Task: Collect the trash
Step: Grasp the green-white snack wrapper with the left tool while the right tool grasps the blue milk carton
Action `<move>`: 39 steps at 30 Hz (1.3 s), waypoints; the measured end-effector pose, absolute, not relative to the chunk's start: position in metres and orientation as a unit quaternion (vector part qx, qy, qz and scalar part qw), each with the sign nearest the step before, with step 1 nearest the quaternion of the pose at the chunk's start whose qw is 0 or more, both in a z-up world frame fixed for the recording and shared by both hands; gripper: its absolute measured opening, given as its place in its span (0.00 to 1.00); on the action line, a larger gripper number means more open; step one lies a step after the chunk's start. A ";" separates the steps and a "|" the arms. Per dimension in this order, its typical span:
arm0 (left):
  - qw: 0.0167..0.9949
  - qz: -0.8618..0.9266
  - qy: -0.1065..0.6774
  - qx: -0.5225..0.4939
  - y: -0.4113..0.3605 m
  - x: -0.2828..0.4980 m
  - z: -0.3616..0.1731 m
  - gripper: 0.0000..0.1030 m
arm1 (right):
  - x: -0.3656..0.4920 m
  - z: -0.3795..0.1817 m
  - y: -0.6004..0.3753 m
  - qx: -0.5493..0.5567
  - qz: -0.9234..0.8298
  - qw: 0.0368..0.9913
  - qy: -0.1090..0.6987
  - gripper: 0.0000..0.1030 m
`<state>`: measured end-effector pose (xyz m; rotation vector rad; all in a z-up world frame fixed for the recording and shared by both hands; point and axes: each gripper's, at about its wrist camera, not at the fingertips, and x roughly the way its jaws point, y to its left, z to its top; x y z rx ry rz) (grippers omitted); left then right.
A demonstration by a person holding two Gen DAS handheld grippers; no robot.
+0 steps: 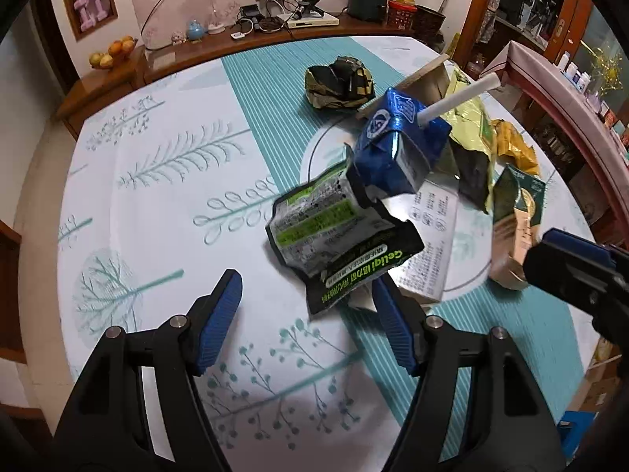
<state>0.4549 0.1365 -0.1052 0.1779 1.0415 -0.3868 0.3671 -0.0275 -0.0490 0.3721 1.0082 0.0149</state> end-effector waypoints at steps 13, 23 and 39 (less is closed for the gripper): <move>0.844 -0.254 0.441 0.171 0.121 0.467 -0.102 0.45 | 0.388 -0.056 -0.016 0.148 0.030 0.863 0.483 0.51; 0.840 -0.258 0.467 0.102 0.142 0.479 -0.104 0.12 | 0.415 -0.064 0.000 0.126 0.055 0.862 0.489 0.51; 0.854 -0.214 0.474 0.001 0.209 0.486 -0.086 0.12 | 0.481 -0.082 0.032 0.050 0.111 0.874 0.470 0.54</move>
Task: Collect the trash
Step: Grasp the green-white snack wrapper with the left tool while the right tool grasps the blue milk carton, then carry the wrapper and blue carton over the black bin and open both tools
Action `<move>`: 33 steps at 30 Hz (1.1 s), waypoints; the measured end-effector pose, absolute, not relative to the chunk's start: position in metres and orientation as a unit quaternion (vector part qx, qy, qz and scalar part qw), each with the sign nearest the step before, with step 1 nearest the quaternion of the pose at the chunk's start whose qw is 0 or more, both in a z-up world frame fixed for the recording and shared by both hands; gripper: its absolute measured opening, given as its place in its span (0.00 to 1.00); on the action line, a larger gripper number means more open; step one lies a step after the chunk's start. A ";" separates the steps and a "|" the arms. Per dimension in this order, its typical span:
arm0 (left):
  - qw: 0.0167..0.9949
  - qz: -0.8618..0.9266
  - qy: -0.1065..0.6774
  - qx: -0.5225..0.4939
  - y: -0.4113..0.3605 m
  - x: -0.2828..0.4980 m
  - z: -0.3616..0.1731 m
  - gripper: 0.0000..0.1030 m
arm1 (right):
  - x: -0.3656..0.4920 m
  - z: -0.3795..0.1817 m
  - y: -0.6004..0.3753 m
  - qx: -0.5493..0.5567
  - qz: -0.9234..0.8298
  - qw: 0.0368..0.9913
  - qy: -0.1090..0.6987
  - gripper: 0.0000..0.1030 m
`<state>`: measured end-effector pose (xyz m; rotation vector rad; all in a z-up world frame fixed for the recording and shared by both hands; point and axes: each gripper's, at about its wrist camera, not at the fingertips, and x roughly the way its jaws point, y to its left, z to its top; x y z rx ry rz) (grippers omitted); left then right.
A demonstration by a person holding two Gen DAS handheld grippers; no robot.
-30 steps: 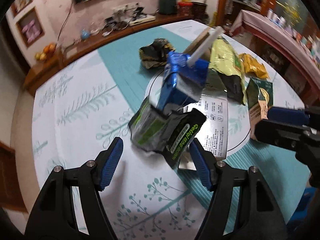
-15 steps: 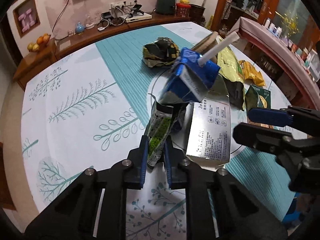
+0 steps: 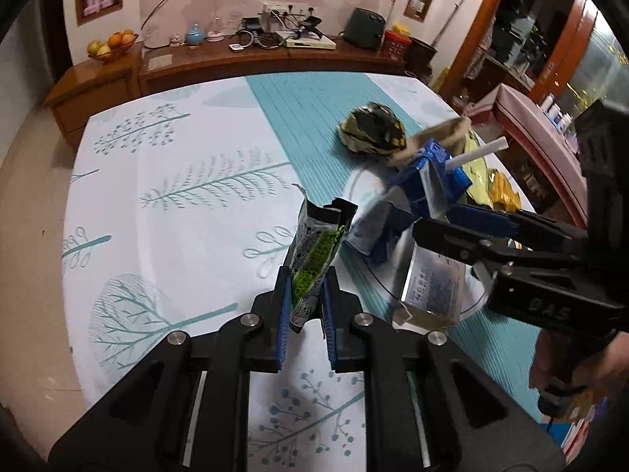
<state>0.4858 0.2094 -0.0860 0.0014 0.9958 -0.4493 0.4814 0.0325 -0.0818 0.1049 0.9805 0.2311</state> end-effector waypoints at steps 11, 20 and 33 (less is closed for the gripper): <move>0.860 -0.186 0.476 -0.021 0.235 0.491 -0.089 0.12 | 0.506 -0.106 0.051 0.024 0.137 0.881 0.453 0.54; 0.860 -0.179 0.476 -0.034 0.238 0.492 -0.092 0.12 | 0.515 -0.113 0.052 0.043 0.131 0.886 0.442 0.16; 0.861 -0.198 0.468 -0.029 0.222 0.473 -0.070 0.12 | 0.466 -0.087 0.032 0.103 0.132 0.877 0.451 0.15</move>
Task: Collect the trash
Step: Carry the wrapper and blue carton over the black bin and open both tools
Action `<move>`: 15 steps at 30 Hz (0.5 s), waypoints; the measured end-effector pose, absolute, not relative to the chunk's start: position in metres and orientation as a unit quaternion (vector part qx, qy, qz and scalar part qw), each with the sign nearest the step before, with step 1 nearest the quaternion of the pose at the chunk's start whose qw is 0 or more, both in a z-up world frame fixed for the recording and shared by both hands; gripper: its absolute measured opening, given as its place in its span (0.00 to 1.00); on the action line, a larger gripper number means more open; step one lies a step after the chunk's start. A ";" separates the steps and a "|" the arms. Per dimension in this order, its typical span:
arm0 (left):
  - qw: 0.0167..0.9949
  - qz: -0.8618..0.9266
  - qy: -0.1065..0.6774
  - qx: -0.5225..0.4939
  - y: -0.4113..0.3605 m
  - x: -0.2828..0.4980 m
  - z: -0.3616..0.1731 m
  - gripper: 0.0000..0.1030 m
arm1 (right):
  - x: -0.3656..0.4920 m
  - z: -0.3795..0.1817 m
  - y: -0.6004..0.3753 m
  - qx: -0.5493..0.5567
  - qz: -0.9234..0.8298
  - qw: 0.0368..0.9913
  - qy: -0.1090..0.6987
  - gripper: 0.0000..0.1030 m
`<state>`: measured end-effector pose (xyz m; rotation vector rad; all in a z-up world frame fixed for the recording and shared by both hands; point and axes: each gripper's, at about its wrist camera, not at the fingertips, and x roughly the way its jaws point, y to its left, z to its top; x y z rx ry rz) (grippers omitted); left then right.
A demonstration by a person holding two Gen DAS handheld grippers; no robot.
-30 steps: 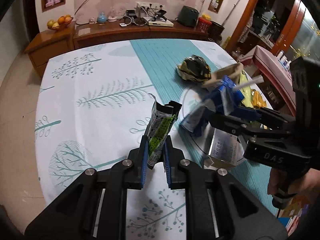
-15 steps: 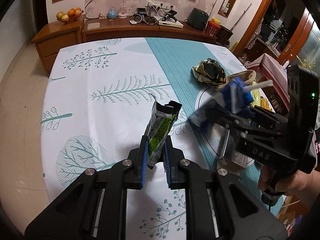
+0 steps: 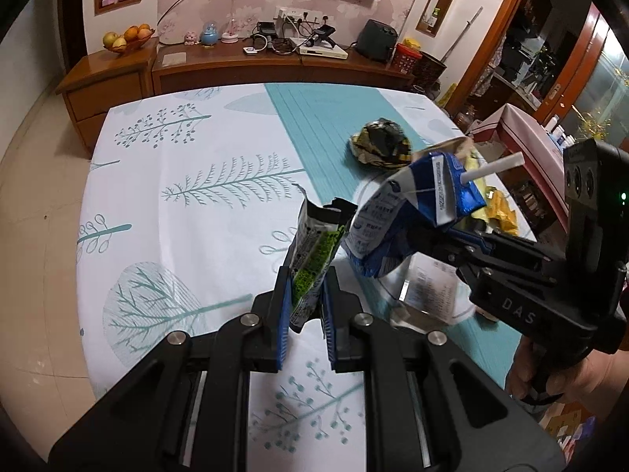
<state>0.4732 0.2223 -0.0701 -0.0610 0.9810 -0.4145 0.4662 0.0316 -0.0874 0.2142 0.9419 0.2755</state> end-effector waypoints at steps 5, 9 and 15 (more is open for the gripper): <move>0.863 -0.205 0.461 -0.022 0.213 0.446 -0.052 0.12 | 0.424 -0.072 0.016 0.113 0.125 0.875 0.454 0.15; 0.864 -0.210 0.456 -0.018 0.201 0.412 -0.038 0.12 | 0.374 -0.058 0.001 0.111 0.130 0.874 0.455 0.15; 0.865 -0.220 0.450 -0.009 0.167 0.340 -0.020 0.12 | 0.292 -0.039 -0.032 0.115 0.142 0.874 0.451 0.15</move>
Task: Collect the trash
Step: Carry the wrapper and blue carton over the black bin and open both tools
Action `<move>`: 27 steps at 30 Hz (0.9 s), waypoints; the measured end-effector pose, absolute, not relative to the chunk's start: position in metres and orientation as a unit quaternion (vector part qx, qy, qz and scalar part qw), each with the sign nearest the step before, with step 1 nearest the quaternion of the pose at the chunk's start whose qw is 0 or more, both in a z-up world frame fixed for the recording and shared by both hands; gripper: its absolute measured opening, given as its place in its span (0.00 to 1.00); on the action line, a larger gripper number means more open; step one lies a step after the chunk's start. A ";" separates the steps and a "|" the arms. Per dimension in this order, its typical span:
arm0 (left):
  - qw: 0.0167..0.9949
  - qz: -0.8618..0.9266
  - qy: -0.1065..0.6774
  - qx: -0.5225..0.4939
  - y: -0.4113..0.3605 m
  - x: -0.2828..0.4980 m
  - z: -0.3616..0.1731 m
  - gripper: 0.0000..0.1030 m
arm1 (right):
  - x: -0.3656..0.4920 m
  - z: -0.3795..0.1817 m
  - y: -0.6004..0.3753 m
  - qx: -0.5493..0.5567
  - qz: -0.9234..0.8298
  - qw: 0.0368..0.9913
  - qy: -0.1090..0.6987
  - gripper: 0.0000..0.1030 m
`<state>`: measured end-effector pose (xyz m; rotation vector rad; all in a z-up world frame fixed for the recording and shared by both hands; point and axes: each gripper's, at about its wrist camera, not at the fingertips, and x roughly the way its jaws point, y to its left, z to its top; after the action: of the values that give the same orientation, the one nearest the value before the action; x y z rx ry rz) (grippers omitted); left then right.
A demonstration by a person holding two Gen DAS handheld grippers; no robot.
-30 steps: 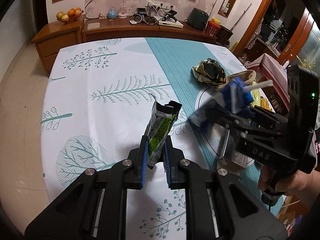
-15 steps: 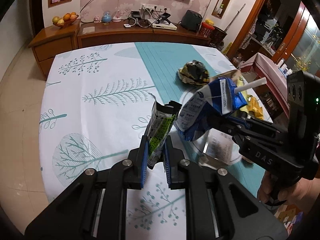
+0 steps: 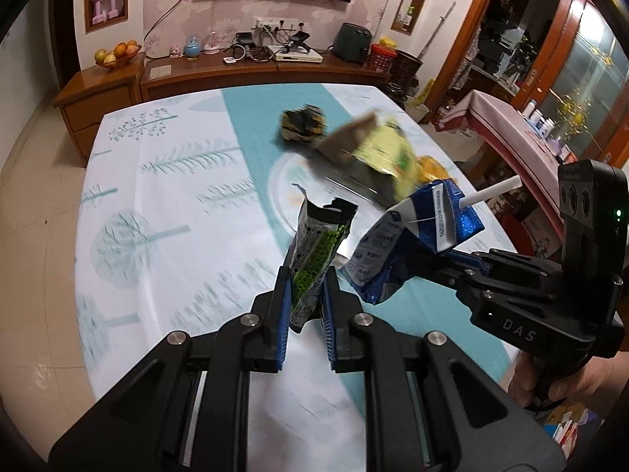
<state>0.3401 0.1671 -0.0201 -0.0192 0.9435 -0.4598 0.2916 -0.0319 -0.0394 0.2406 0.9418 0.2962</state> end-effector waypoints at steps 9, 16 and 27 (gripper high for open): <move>0.877 -0.201 0.436 -0.026 0.101 0.205 -0.003 0.12 | 0.148 -0.025 -0.099 0.093 0.182 0.868 0.452 0.15; 0.886 -0.172 0.430 -0.028 0.041 0.094 0.002 0.12 | 0.049 -0.016 -0.144 0.080 0.200 0.863 0.458 0.15; 0.866 -0.164 0.473 0.000 -0.029 -0.003 -0.027 0.12 | -0.030 -0.055 -0.192 0.099 0.175 0.841 0.503 0.15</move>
<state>-0.0030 -0.0286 -0.0274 -0.0005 0.9904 -0.3434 -0.0296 -0.1921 -0.0553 0.2099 1.0628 0.3701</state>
